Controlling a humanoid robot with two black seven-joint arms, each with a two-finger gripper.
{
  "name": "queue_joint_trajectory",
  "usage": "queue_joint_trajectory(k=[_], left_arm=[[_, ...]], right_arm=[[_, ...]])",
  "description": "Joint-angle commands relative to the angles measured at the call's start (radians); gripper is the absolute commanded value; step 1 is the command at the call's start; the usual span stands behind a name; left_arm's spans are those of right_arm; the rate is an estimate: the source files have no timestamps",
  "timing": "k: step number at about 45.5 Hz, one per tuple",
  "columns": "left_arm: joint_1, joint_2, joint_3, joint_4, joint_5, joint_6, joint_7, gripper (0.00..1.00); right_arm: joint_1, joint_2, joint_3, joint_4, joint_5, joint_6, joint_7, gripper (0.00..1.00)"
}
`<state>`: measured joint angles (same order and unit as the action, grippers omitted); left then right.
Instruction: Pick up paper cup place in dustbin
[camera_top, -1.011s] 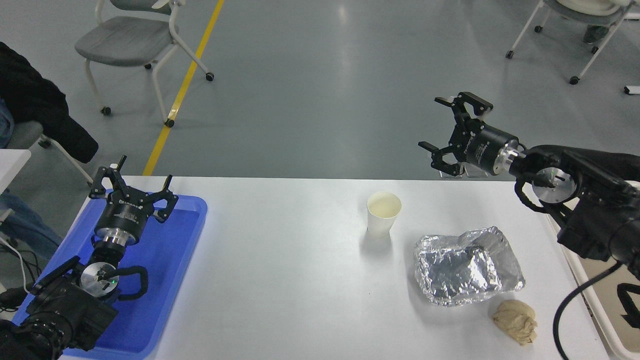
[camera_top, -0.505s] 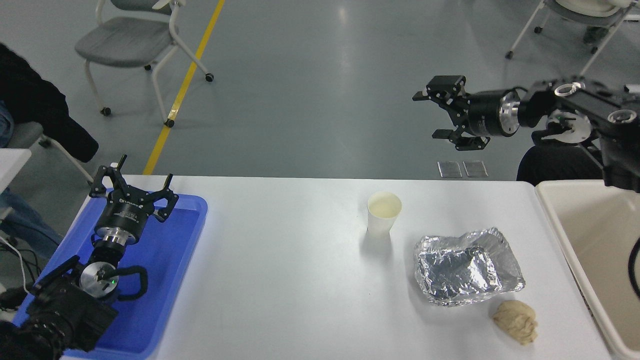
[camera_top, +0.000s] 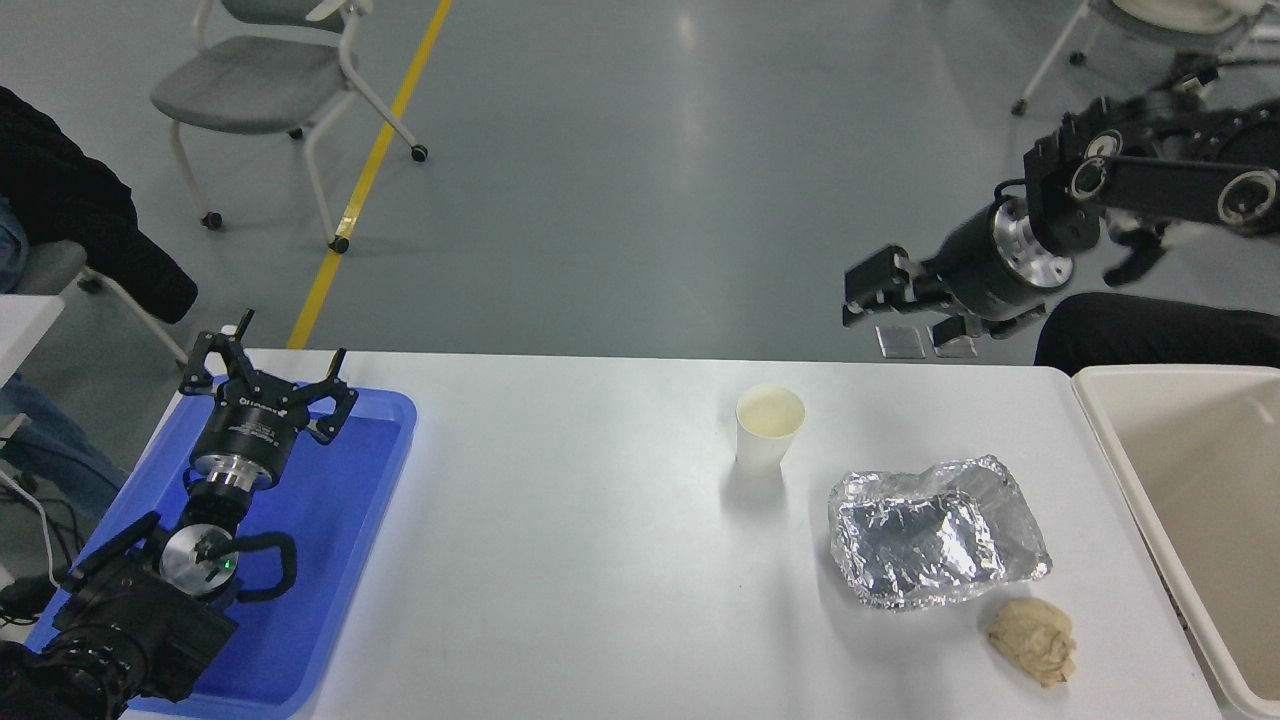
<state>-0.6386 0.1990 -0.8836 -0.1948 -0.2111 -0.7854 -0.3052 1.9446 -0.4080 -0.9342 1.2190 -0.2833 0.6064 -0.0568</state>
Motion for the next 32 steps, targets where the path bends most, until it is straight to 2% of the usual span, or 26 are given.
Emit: queue_joint_trajectory(k=[1,11,17,32], left_arm=[[0.0,0.0,0.0,0.0,-0.001,0.0,0.0,1.0],[0.002,0.0,0.0,0.0,-0.001,0.0,0.0,1.0],[0.002,0.0,0.0,0.0,-0.001,0.0,0.0,1.0],[0.002,0.0,0.0,0.0,-0.001,0.0,0.0,1.0]], right_arm=[[0.181,0.035,-0.199,0.243,-0.005,0.006,0.0,1.0],[0.353,0.058,-0.327,0.416,0.035,0.061,0.006,1.0],[0.462,0.058,-0.336,0.447,0.114,0.179,0.006,1.0],[0.539,0.126,-0.334,0.478,0.194,0.179,0.005,1.0]])
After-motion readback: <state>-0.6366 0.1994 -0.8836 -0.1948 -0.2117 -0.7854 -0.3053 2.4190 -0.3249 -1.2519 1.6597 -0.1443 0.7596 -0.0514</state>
